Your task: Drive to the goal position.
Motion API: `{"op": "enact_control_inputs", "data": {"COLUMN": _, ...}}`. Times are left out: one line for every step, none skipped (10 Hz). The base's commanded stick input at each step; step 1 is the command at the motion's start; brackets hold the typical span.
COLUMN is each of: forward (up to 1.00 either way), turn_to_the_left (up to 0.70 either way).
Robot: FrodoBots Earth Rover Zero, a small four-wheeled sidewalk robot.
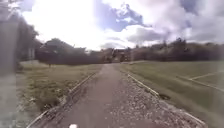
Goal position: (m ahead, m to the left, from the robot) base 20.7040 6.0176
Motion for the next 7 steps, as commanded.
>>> {"op": "enact_control_inputs", "data": {"forward": 0.7, "turn_to_the_left": 0.01}}
{"op": "enact_control_inputs", "data": {"forward": 0.7, "turn_to_the_left": 0.01}}
{"op": "enact_control_inputs", "data": {"forward": 0.7, "turn_to_the_left": 0.01}}
{"op": "enact_control_inputs", "data": {"forward": 0.7, "turn_to_the_left": 0.01}}
{"op": "enact_control_inputs", "data": {"forward": 0.7, "turn_to_the_left": 0.01}}
{"op": "enact_control_inputs", "data": {"forward": 0.7, "turn_to_the_left": 0.01}}
{"op": "enact_control_inputs", "data": {"forward": 0.7, "turn_to_the_left": 0.01}}
